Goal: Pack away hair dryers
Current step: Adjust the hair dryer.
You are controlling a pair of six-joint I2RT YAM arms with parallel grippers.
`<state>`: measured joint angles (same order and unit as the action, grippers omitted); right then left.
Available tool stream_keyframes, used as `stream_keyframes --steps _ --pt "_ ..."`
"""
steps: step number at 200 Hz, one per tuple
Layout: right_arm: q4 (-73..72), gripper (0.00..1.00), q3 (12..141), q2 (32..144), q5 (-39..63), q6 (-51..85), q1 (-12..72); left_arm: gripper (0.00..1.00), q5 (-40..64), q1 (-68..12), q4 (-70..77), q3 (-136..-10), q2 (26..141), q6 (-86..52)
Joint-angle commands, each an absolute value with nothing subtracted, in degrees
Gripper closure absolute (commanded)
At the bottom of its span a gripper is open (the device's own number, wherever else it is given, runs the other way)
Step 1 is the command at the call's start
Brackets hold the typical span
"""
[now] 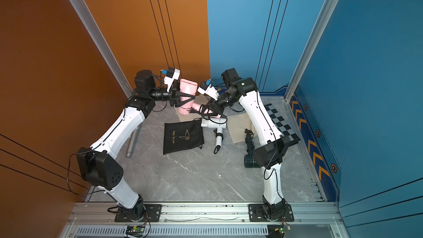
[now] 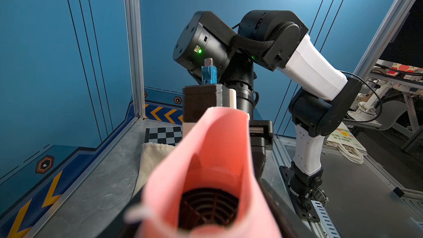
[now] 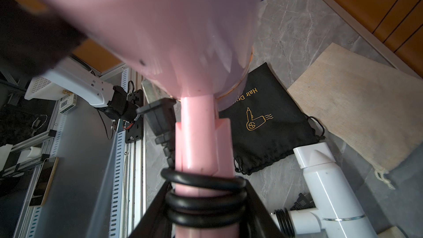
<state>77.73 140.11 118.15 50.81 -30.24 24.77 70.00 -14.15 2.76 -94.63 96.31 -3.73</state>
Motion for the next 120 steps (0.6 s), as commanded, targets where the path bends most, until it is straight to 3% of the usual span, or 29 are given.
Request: stream_keyframes --steps 1,10,24,41,64,69,120 --pt "76.2 0.83 141.2 120.3 54.5 -31.8 24.6 0.56 70.3 -14.0 2.7 -95.7 94.3 -4.9" --pt "75.9 0.83 141.2 120.3 54.6 -31.8 24.6 0.5 70.3 -14.0 2.7 -95.6 94.3 -4.9" --pt "75.4 0.84 141.3 120.0 54.9 -31.7 24.5 0.29 70.5 -13.9 2.7 -95.3 94.2 -4.8" --pt "74.7 0.84 141.2 119.5 55.8 -31.3 24.2 0.17 70.7 -13.7 2.7 -95.0 94.2 -4.7" --pt "73.9 0.85 141.2 119.2 56.8 -31.0 23.8 0.15 71.8 -13.0 2.7 -95.0 94.3 -5.0" --pt "73.8 0.85 141.3 119.2 57.0 -30.9 23.7 0.1 72.1 -12.9 2.7 -95.1 94.3 -5.1" --pt "72.5 0.85 141.2 117.4 59.1 -30.2 23.1 0.06 73.1 -11.9 2.8 -94.5 94.6 -5.5"
